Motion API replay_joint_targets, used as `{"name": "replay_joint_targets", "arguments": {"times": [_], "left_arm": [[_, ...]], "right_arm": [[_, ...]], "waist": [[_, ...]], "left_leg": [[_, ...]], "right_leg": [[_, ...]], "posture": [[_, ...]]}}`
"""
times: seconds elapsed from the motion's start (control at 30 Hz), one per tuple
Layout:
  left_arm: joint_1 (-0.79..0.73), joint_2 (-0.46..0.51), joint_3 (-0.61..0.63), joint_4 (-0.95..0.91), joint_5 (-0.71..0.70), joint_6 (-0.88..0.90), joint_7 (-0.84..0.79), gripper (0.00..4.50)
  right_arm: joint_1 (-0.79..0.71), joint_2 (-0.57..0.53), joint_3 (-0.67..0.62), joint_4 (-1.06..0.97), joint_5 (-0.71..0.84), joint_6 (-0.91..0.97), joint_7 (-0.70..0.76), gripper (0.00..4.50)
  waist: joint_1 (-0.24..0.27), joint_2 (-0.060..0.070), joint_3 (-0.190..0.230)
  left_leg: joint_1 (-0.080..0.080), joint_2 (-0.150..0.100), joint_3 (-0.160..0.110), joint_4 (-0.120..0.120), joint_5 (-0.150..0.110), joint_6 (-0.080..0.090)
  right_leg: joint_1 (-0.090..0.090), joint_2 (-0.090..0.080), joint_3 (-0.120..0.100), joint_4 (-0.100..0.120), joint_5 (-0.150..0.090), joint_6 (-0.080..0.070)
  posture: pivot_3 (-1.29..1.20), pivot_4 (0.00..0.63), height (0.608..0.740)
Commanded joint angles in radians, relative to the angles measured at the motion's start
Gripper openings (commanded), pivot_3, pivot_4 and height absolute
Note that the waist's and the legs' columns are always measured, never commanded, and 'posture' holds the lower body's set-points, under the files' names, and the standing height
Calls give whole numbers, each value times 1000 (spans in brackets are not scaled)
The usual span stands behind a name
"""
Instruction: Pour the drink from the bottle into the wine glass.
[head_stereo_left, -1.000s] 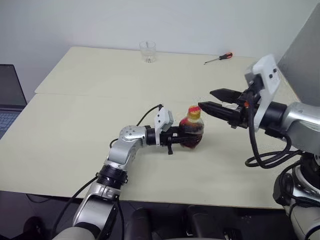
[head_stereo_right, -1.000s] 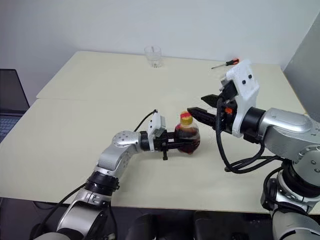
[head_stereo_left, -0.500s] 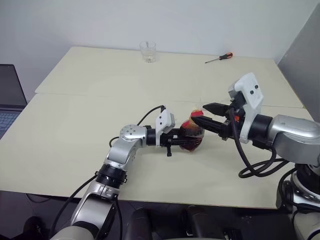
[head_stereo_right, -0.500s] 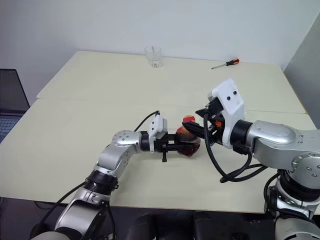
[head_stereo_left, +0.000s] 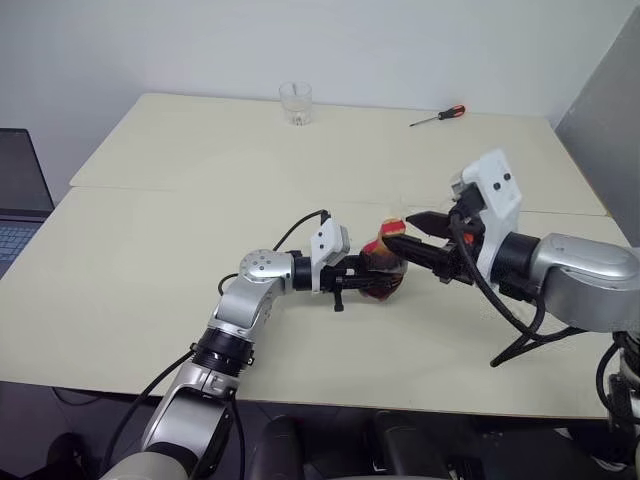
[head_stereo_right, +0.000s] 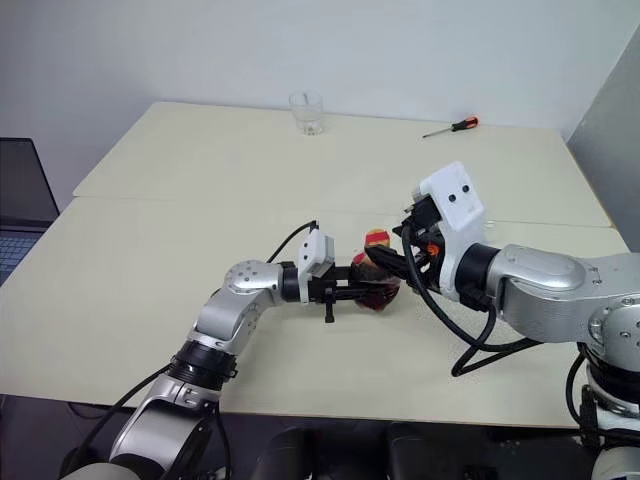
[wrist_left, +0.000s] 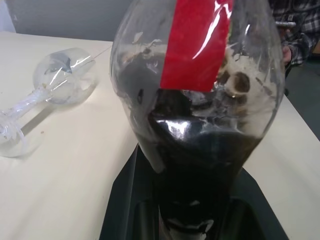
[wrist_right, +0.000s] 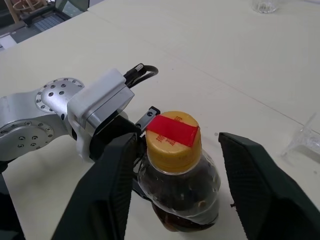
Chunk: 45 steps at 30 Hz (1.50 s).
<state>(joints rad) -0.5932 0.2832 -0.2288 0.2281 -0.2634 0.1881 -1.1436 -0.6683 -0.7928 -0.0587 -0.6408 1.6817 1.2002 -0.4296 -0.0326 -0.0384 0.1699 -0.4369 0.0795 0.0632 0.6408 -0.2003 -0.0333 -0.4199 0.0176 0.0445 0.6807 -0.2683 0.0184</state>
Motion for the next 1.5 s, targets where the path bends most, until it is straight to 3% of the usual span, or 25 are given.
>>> {"name": "replay_joint_targets", "arguments": {"times": [0.03,0.07,0.33,0.43,0.53,0.6,0.87,1.03,1.23,1.5], "left_arm": [[-17,-7,10,-20,-8,-23,5,739],[-17,-7,10,-21,-8,-24,6,739],[-6,-5,8,-37,-11,-19,14,738],[-1,-3,6,-48,-15,-11,16,738],[7,-2,-1,-68,-19,1,18,714],[9,0,-2,-77,-20,7,19,699],[13,6,3,-102,-23,29,39,689],[19,6,6,-111,-23,35,46,684],[22,5,5,-112,-21,39,49,666],[-8,-17,-14,-78,-19,30,28,666]], "right_arm": [[-15,-12,37,1,15,-70,-14,1568],[-16,-13,47,5,10,-79,-16,1277],[-22,-25,79,18,-42,-121,42,1267],[-13,-40,52,29,-179,-151,259,1267],[7,-120,98,106,-457,-302,733,1267],[-6,-138,125,184,-588,-399,956,1267],[-176,-63,230,536,-854,-573,1531,1267],[-206,-26,233,582,-936,-585,1638,1267],[-185,-23,164,532,-926,-529,1631,1267],[-133,-23,16,354,-803,-379,1515,4150]], "waist": [[0,0,0],[0,0,0],[1,0,0],[1,0,0],[3,0,0],[3,0,0],[1,3,2],[4,3,2],[4,3,2],[4,4,3]], "left_leg": [[0,0,0,0,0,0],[0,0,0,0,0,0],[0,0,0,0,0,0],[0,0,0,0,0,0],[0,0,0,0,0,0],[0,0,1,0,0,0],[0,0,0,1,0,0],[0,0,0,1,0,0],[0,0,1,1,0,0],[0,0,0,1,0,0]], "right_leg": [[0,0,0,0,0,0],[0,0,0,0,0,0],[0,0,0,0,0,0],[0,0,0,0,0,0],[0,0,-1,-1,0,0],[0,0,-1,-1,0,-1],[-1,2,-1,0,-1,-1],[-1,2,-1,0,-1,-1],[0,1,-1,0,-1,-1],[0,1,-2,1,-1,-2]], "posture": [[0,150,740],[0,150,740],[0,150,740],[0,150,740],[0,150,740],[0,150,740],[0,150,740],[0,150,740],[0,150,740],[0,150,740]]}}
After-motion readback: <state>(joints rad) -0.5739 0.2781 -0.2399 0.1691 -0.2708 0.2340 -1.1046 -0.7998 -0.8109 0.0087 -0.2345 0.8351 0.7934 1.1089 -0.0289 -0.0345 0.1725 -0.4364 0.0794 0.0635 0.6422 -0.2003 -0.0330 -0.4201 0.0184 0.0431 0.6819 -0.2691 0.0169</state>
